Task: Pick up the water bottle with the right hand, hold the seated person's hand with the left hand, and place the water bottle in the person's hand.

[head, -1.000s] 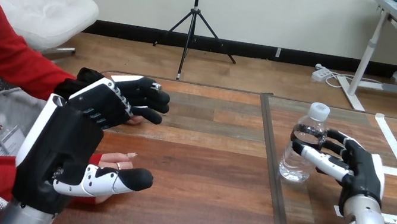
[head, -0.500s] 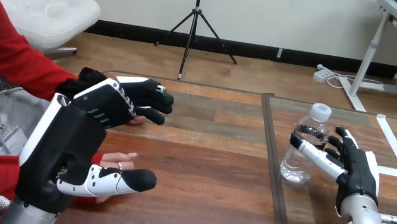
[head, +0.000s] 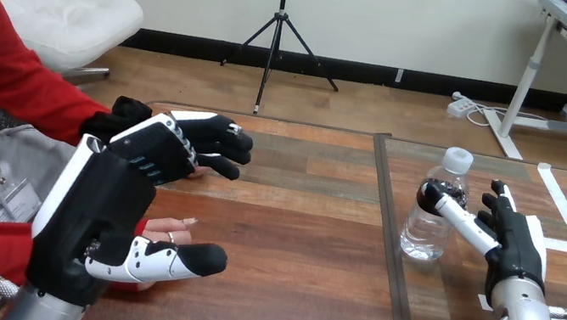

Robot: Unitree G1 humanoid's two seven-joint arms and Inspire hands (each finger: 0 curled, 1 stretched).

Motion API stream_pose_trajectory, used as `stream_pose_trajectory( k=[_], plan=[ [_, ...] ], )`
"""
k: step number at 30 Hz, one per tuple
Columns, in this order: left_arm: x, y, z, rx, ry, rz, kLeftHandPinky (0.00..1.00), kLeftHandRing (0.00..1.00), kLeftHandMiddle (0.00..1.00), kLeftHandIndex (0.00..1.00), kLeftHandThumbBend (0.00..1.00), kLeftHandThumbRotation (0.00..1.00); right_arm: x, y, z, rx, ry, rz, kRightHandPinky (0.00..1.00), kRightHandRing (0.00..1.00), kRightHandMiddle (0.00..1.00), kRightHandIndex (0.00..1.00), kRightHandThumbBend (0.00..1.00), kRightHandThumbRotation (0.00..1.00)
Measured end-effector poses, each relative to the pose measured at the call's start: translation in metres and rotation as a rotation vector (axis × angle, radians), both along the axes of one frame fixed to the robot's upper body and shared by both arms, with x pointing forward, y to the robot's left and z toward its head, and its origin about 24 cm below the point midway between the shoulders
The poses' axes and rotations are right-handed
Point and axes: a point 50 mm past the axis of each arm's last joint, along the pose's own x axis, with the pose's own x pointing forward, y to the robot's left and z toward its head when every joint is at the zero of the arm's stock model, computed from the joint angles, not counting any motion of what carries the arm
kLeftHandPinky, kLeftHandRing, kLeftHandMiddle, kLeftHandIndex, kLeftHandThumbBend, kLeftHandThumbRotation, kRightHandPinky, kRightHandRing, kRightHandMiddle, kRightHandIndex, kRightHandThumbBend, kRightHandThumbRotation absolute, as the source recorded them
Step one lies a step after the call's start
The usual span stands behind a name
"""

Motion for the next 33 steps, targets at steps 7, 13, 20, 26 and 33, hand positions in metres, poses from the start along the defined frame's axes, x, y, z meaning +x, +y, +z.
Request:
stream_pose_trajectory(
  k=[7, 13, 20, 26, 33],
  plan=[
    [-0.0002, -0.0007, 0.0001, 0.001, -0.003, -0.001, 0.59, 0.67, 0.69, 0.69, 1.00, 0.37, -0.0005, -0.0006, -0.0012, 0.010, 0.014, 0.000, 0.75, 0.87, 0.94, 1.00, 1.00, 0.43],
    [-0.0003, -0.0011, 0.0002, -0.002, -0.005, 0.000, 0.59, 0.66, 0.69, 0.69, 1.00, 0.36, -0.0008, -0.0007, -0.0022, 0.009, 0.025, -0.001, 0.82, 0.92, 0.96, 1.00, 1.00, 0.44],
    [-0.0007, -0.0019, -0.0005, -0.007, -0.003, 0.000, 0.58, 0.66, 0.69, 0.69, 1.00, 0.37, -0.0010, -0.0008, -0.0033, 0.010, 0.042, -0.004, 0.84, 0.91, 0.94, 1.00, 1.00, 0.43],
    [-0.0017, -0.0023, -0.0016, -0.010, 0.002, 0.002, 0.57, 0.66, 0.69, 0.69, 1.00, 0.37, -0.0015, -0.0010, -0.0047, 0.012, 0.057, -0.007, 0.84, 0.92, 0.94, 1.00, 1.00, 0.40],
    [-0.0034, -0.0026, -0.0025, -0.014, 0.001, 0.006, 0.57, 0.66, 0.69, 0.69, 1.00, 0.37, -0.0017, -0.0009, -0.0052, 0.014, 0.063, -0.005, 0.86, 0.92, 0.94, 0.99, 1.00, 0.40]
  ],
)
